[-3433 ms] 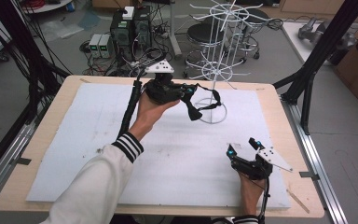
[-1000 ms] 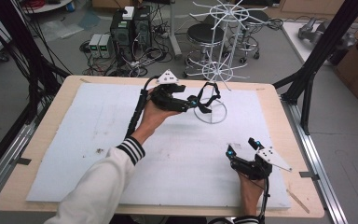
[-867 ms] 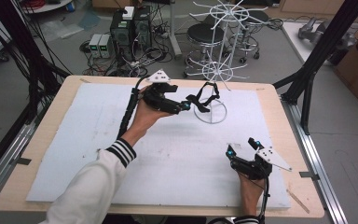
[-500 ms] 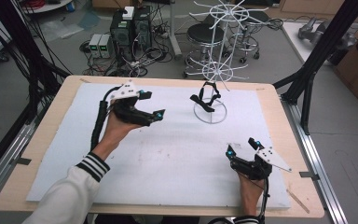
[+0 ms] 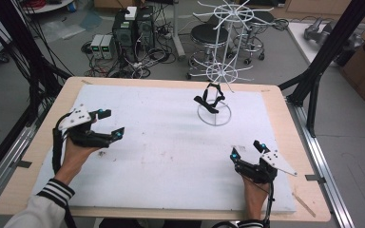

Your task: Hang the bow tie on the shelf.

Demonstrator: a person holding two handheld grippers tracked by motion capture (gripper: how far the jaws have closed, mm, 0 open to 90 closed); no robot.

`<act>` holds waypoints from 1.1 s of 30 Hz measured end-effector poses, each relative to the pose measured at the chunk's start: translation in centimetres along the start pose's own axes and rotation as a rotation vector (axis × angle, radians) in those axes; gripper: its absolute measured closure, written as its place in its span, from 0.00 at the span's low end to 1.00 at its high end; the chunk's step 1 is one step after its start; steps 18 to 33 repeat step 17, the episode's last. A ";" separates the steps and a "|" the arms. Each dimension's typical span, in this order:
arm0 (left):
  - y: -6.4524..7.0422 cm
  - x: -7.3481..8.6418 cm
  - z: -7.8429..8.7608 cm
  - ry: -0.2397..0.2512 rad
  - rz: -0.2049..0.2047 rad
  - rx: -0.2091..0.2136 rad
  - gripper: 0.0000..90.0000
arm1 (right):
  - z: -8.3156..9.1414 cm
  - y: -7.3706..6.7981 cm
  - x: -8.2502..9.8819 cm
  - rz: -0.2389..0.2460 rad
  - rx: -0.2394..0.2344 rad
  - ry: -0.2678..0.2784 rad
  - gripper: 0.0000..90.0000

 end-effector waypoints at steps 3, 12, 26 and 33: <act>0.0 2.0 1.6 0.015 0.003 -0.016 0.14 | 0.0 0.0 0.0 -0.005 0.001 -0.002 0.10; 0.8 5.8 3.2 0.068 0.026 -0.025 0.14 | 0.0 -0.1 0.0 -0.008 0.002 -0.008 0.10; 0.7 7.3 3.2 0.084 0.049 -0.071 0.15 | 0.0 -0.1 0.0 0.006 0.003 -0.006 0.10; 0.7 7.3 3.2 0.084 0.049 -0.071 0.15 | 0.0 -0.1 0.0 0.006 0.003 -0.006 0.10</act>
Point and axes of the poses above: each handheld gripper's, and its own axes: z roughly backward along the jaws, x roughly out of its underside, y roughly to its right, the point moved 4 cm from there along -z, roughly forward along the jaws, and after that the axes turned 1 degree about y, right-handed, at the moved point
